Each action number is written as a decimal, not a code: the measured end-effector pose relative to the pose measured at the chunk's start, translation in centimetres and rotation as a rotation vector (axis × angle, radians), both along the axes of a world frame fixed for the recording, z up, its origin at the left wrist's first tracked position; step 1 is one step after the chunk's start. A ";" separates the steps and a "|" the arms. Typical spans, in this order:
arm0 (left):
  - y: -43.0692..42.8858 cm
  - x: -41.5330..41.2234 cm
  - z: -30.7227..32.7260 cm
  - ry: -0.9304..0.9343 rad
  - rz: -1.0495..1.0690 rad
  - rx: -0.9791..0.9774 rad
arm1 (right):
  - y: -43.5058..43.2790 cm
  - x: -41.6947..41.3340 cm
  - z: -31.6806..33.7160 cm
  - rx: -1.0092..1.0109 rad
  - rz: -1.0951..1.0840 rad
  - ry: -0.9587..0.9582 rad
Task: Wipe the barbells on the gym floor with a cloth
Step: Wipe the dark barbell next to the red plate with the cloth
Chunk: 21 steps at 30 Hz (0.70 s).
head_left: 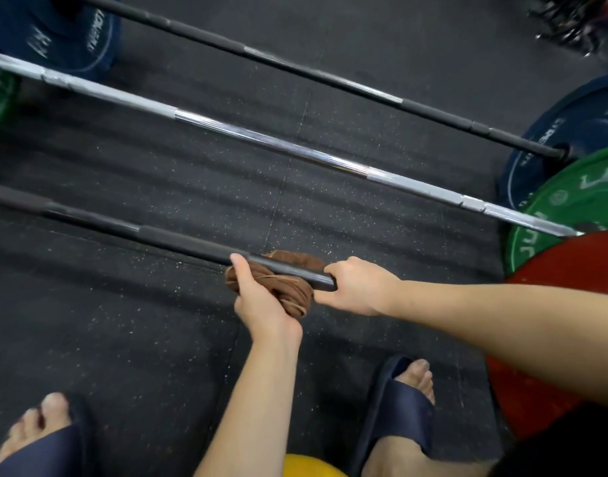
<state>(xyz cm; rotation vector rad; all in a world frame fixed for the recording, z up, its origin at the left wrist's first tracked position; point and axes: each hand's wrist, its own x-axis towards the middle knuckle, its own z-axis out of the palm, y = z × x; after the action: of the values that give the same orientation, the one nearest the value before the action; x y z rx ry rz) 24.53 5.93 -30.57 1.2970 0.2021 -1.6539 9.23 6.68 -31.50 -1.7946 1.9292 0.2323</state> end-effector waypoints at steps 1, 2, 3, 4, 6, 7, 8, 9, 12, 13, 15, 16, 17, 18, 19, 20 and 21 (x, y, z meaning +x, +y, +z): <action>-0.1 0.0 0.1 0.003 0.016 0.006 | 0.0 0.0 0.0 0.002 -0.006 0.002; -0.3 0.1 0.2 -0.001 0.032 0.010 | 0.1 0.0 0.1 0.001 -0.008 0.011; -0.6 0.2 0.2 -0.017 0.045 0.012 | 0.1 0.0 0.2 0.000 -0.007 0.021; -1.0 0.4 0.3 -0.046 0.057 0.015 | 0.2 0.0 0.3 -0.001 -0.005 0.028; -2.0 1.3 0.3 -0.110 0.089 0.020 | 0.3 0.0 0.3 0.000 -0.004 0.030; -2.6 2.0 0.3 -0.125 0.110 0.016 | 0.3 0.0 0.3 0.002 -0.003 0.032; -3.2 2.7 0.4 -0.129 0.125 0.011 | 0.3 0.0 0.2 0.005 0.000 0.036; -3.7 3.3 0.4 -0.132 0.135 0.006 | 0.3 0.0 0.2 0.005 0.002 0.040; -3.6 3.6 0.7 -0.177 0.120 -0.001 | 0.3 -0.1 0.1 0.001 0.001 0.032; -3.2 3.4 0.7 -0.201 0.104 -0.003 | 0.3 -0.2 0.1 0.003 0.003 0.028; -2.3 2.7 0.9 -0.237 0.067 -0.024 | 0.2 -0.1 0.0 0.009 0.003 0.012; -1.9 2.2 0.9 -0.239 0.045 -0.036 | 0.2 -0.1 0.0 0.008 0.002 0.007; -1.4 1.5 0.8 -0.231 0.026 -0.040 | 0.1 -0.1 0.0 0.005 -0.001 0.009; -0.8 0.8 0.7 -0.224 0.005 -0.037 | 0.1 0.0 0.0 0.000 -0.003 0.014; -0.1 0.1 0.4 -0.221 -0.022 -0.038 | 0.1 0.0 0.1 -0.008 -0.006 0.020; 0.6 -0.6 0.3 -0.219 -0.049 -0.038 | 0.2 0.1 0.2 -0.016 -0.005 0.027; 1.2 -1.2 0.3 -0.215 -0.070 -0.034 | 0.2 0.1 0.2 -0.022 0.000 0.035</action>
<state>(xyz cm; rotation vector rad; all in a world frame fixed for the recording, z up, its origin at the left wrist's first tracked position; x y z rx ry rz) 23.34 7.11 -30.29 1.4582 -0.0012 -1.5557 9.32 6.88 -31.30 -1.8156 1.9632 0.2453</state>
